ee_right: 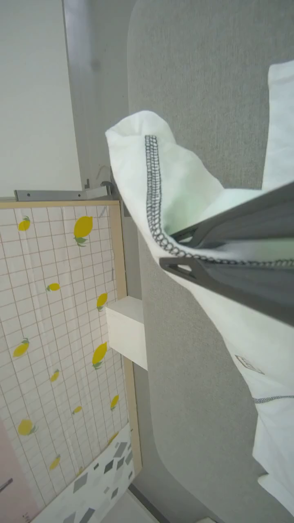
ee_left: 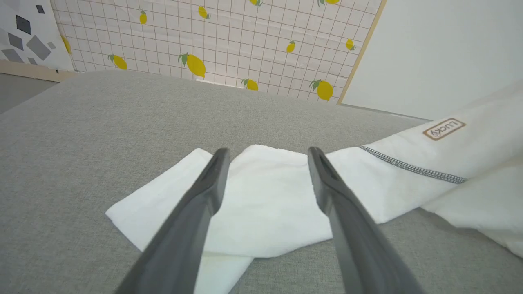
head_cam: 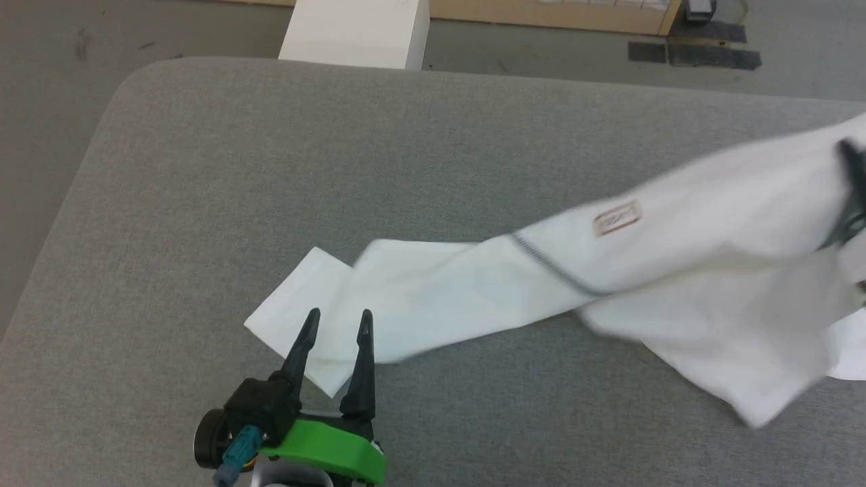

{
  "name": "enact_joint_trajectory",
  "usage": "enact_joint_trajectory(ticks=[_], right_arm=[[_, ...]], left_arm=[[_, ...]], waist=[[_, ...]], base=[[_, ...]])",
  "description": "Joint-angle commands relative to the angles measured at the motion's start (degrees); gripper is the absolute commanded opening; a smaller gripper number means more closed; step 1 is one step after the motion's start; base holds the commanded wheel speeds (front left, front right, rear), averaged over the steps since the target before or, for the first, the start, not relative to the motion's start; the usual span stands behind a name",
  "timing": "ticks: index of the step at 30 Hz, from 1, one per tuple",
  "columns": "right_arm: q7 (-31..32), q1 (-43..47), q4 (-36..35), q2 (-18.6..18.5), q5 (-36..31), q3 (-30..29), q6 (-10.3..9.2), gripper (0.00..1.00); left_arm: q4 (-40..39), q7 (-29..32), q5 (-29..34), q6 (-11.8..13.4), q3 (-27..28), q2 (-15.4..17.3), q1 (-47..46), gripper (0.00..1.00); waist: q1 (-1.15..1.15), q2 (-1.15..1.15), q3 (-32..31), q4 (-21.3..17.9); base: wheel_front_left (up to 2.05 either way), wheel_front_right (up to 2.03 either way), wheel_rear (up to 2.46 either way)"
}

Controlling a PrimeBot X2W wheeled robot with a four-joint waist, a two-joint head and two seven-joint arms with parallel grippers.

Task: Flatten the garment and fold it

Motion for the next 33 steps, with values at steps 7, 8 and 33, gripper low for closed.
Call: enact_joint_trajectory(ticks=[7,8,33], right_arm=[[4.50,0.42,-7.02,-1.19,-1.67,-9.03,-0.06,0.00],[4.82,1.54,-7.35,-0.77,-1.74,-9.64,-0.06,0.00],[18.83,8.70,-17.52,5.79,5.87,-6.03,-0.06,1.00]], left_arm=[[0.26,-0.47,-1.07,0.47,-0.08,-0.04,0.74,1.00],[0.24,-0.48,-1.08,0.47,-0.07,-0.06,0.78,1.00],[1.24,-0.45,-1.57,0.14,-1.59,0.24,0.16,1.00]], waist=[[0.00,0.00,-1.29,-0.88],[0.00,0.00,-1.19,-0.87],[0.00,0.00,-1.20,-2.31]], base=[[0.00,0.00,0.00],[0.00,0.00,0.00],[0.00,0.00,0.00]])
